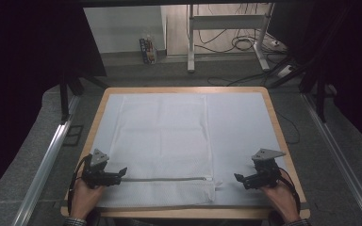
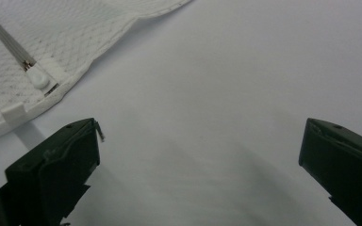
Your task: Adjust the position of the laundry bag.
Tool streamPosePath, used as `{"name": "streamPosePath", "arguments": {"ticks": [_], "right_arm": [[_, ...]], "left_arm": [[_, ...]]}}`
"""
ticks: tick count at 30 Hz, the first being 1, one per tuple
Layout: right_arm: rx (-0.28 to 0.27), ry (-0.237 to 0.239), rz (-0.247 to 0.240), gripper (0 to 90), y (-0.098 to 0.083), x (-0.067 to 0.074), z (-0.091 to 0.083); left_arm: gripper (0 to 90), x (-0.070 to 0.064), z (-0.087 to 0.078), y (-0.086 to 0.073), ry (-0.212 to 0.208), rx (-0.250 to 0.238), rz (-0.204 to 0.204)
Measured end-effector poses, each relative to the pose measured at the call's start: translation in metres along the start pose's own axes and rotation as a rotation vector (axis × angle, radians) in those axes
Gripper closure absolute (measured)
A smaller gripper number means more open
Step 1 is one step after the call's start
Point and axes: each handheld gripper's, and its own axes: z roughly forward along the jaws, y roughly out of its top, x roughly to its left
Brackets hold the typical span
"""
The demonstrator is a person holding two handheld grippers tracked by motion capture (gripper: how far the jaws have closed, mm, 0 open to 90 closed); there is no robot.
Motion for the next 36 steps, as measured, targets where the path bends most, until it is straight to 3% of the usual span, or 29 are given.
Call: {"name": "streamPosePath", "arguments": {"ticks": [7, 17, 23, 32, 36], "right_arm": [[-0.029, 0.023, 0.015, 0.0, -0.0007, -0.0018, -0.002], [-0.005, 0.01, 0.013, 0.0, -0.0005, -0.0002, -0.0007], [-0.002, 0.008, 0.012, 0.0, -0.0002, 0.0004, -0.0005], [-0.007, 0.018, 0.021, 0.3, 0.0019, 0.0025, 0.0009], [-0.01, 0.005, 0.033, 0.7, 0.004, 0.0033, 0.0024]], "left_arm": [[4.7, -0.0006, -0.0015, 0.0004, -0.01, -0.011, -0.002], [4.9, -0.0002, 0.0014, -0.0001, -0.012, -0.005, 0.003], [5.2, 0.0008, 0.0023, 0.0009, -0.054, 0.009, -0.041], [5.0, 0.0031, 0.0038, 0.0019, -0.05, 0.027, -0.066], [4.8, 0.0049, 0.0033, 0.004, -0.073, 0.017, -0.08]]}}
